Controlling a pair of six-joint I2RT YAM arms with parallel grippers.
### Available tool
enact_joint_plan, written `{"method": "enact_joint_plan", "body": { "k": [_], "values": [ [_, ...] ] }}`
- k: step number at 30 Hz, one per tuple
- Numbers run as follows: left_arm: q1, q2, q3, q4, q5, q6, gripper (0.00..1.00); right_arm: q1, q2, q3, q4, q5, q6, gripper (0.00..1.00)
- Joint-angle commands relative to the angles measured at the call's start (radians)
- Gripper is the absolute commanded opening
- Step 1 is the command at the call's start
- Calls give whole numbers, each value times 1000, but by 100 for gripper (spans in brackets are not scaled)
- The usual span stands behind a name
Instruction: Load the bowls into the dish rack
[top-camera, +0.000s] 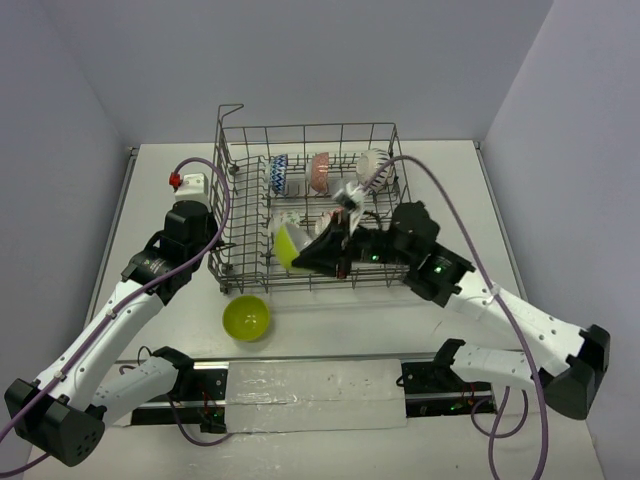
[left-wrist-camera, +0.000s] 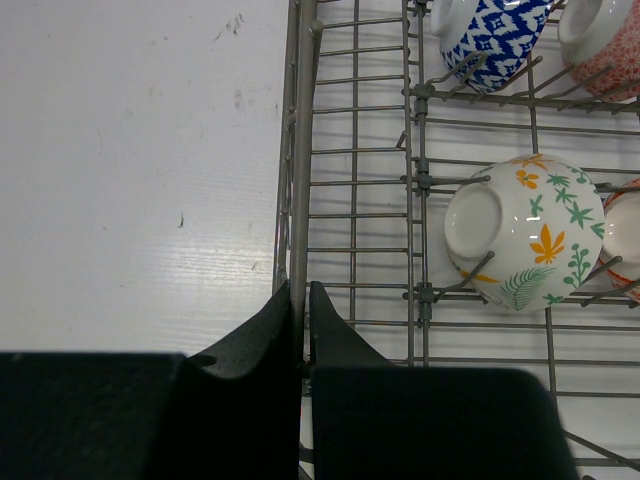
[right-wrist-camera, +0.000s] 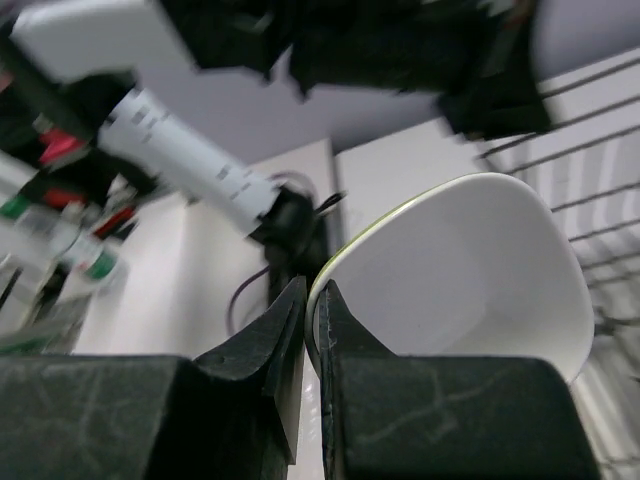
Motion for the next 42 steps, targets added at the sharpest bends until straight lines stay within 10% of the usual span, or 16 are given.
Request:
{"method": "enact_joint_plan", "body": {
  "k": [1,16,42],
  "values": [
    [21,4,6,-1,-50,8,0,-111,-85,-2,-9,153,18,0],
    [21,-1,6,-1,-55,9,0,-689,30,-135,112,-98,228,0],
    [19,-9,5,0,-39,14,0,-826,193,-233,321,-109,334,0]
  ]
}}
